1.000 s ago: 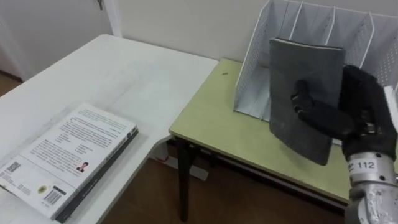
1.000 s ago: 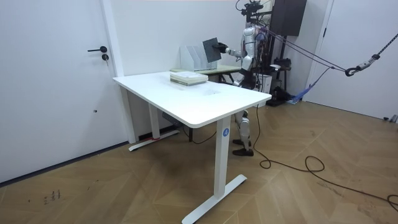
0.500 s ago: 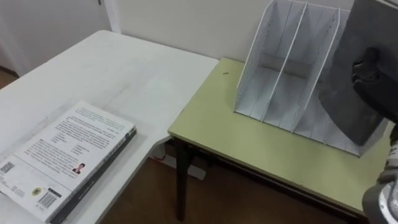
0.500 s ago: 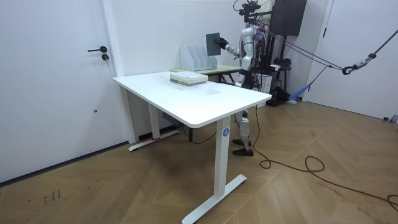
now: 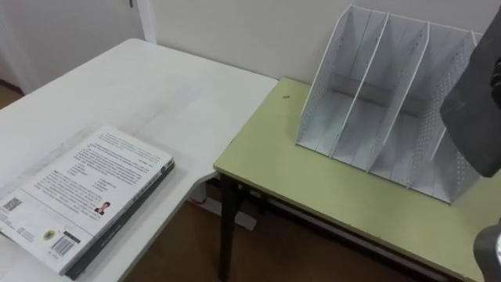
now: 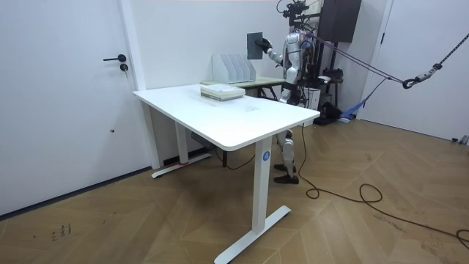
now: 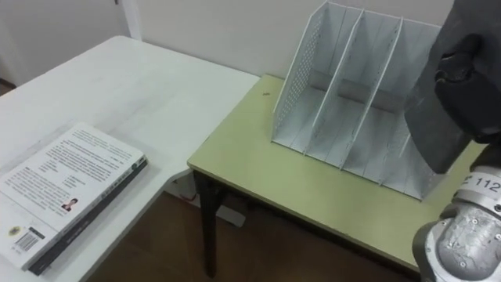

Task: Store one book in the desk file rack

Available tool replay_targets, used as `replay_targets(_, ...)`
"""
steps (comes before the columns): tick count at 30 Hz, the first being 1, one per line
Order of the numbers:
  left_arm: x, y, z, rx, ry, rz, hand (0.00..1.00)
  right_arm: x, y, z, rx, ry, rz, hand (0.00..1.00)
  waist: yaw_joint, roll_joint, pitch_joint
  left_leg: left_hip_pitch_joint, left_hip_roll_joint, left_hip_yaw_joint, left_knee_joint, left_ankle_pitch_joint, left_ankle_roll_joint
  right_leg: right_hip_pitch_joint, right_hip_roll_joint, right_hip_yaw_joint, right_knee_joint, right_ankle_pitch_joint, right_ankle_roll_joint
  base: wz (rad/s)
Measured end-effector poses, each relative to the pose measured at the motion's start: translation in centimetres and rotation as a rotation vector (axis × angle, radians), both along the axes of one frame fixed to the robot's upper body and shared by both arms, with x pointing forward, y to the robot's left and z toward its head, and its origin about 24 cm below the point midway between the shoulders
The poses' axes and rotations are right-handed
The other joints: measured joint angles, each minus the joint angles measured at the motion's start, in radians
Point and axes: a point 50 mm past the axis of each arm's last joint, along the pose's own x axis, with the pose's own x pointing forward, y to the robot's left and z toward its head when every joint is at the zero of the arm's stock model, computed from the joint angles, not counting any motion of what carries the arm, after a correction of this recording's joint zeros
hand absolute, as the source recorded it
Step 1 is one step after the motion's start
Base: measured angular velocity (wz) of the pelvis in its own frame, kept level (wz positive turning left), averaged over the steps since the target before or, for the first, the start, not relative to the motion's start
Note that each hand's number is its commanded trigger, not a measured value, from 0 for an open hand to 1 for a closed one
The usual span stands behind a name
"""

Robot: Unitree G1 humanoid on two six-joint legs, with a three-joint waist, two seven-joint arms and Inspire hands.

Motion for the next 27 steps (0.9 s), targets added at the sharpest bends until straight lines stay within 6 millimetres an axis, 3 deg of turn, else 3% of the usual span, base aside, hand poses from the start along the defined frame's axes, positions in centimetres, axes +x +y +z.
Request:
replay_targets(18,0.2,0.2,0.0,0.019,-0.003,0.023,0.00,0.1,0.0,-0.1,0.001,0.005,0.002,1.00,0.000,-0.005,0.0076,-0.014,-0.001,-0.008,-0.001,-0.001,-0.001,0.001,0.000,-0.010,-0.017,0.002,0.000,0.01)
replay_targets(27,0.3,0.4,0.1,0.028,-0.003,0.017,0.00,1.9,-0.4,0.6,-0.013,0.001,-0.002,1.00,-0.003,-0.014,0.0127,-0.012,-0.001,-0.012,-0.001,-0.001,-0.001,0.012,-0.001,-0.016,-0.017,0.002,0.000,0.01)
